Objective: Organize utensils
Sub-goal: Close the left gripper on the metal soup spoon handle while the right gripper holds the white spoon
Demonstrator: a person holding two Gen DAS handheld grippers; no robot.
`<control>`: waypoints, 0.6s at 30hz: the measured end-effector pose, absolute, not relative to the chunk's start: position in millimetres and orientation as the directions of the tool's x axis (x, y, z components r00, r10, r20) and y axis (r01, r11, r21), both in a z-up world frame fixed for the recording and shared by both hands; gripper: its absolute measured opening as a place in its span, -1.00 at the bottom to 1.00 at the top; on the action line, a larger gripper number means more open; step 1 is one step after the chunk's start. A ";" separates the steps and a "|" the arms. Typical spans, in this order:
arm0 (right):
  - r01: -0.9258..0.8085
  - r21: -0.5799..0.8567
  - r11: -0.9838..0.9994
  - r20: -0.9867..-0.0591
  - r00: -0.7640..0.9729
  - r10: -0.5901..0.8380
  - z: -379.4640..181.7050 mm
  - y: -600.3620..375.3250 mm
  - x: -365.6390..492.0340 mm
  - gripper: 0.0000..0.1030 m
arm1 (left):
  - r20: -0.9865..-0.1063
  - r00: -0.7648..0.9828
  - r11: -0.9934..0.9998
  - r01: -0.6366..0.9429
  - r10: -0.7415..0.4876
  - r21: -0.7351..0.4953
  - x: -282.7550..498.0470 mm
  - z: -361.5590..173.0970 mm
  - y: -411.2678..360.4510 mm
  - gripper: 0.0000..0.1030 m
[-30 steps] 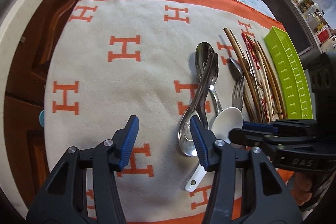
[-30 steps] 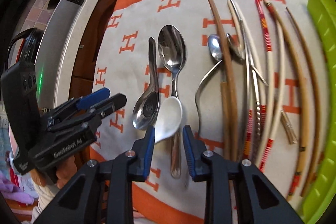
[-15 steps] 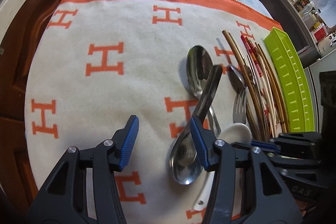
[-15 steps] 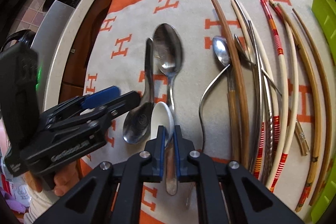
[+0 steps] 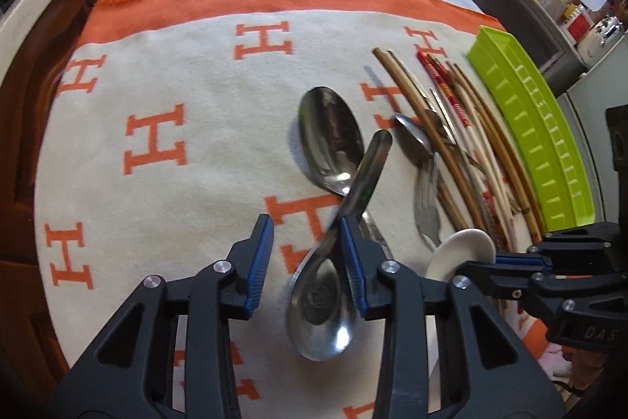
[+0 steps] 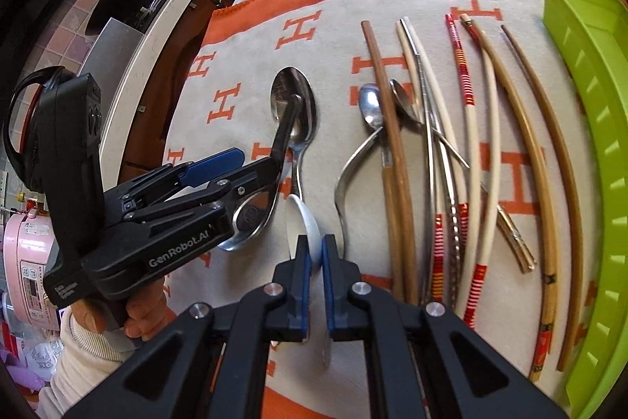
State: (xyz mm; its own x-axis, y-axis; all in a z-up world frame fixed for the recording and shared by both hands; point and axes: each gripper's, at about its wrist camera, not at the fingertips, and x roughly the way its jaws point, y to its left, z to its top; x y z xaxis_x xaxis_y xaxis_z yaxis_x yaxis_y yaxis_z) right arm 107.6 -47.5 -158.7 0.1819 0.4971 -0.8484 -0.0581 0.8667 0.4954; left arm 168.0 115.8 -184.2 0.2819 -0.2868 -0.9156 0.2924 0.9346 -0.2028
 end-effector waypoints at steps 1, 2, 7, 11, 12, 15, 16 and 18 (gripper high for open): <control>-0.057 0.497 0.866 -0.848 0.182 0.498 -158.7 -48.5 107.0 -0.89 | -0.913 0.277 0.932 0.291 -0.298 -0.216 166.8 -184.0 118.0 -0.37; -0.055 0.499 0.865 -0.847 0.182 0.500 -159.0 -49.0 105.9 -0.89 | -0.910 0.271 0.929 0.288 -0.312 -0.233 167.3 -183.7 119.7 -0.37; -0.068 0.501 0.862 -0.844 0.183 0.505 -157.3 -49.7 103.1 -0.89 | -0.901 0.265 0.915 0.310 -0.342 -0.256 163.8 -184.0 122.7 -0.37; -0.074 0.505 0.860 -0.842 0.175 0.510 -158.8 -50.6 101.1 -0.89 | -0.901 0.281 0.904 0.368 -0.330 -0.216 159.5 -183.9 115.5 -0.37; -0.074 0.507 0.859 -0.841 0.174 0.512 -159.0 -51.0 100.9 -0.89 | -0.900 0.285 0.901 0.381 -0.328 -0.208 157.8 -183.5 114.4 -0.37; -0.075 0.511 0.856 -0.839 0.173 0.516 -160.0 -51.4 99.4 -0.89 | -0.901 0.288 0.894 0.405 -0.325 -0.193 154.9 -183.3 113.1 -0.37; -0.074 0.512 0.856 -0.839 0.172 0.516 -160.5 -51.6 99.0 -0.89 | -0.902 0.283 0.893 0.405 -0.328 -0.198 155.0 -183.5 113.8 -0.37; -0.074 0.512 0.856 -0.839 0.171 0.517 -161.0 -51.5 97.8 -0.89 | -0.903 0.266 0.892 0.397 -0.336 -0.215 155.0 -183.1 117.0 -0.37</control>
State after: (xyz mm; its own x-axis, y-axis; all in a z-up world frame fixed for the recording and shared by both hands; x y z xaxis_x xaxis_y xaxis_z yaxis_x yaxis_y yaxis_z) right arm 97.8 -51.5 -161.0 0.1715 0.5169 -0.8387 -0.0743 0.8557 0.5121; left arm 155.0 117.0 -183.2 0.2664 -0.3360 -0.9034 0.3970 0.8923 -0.2148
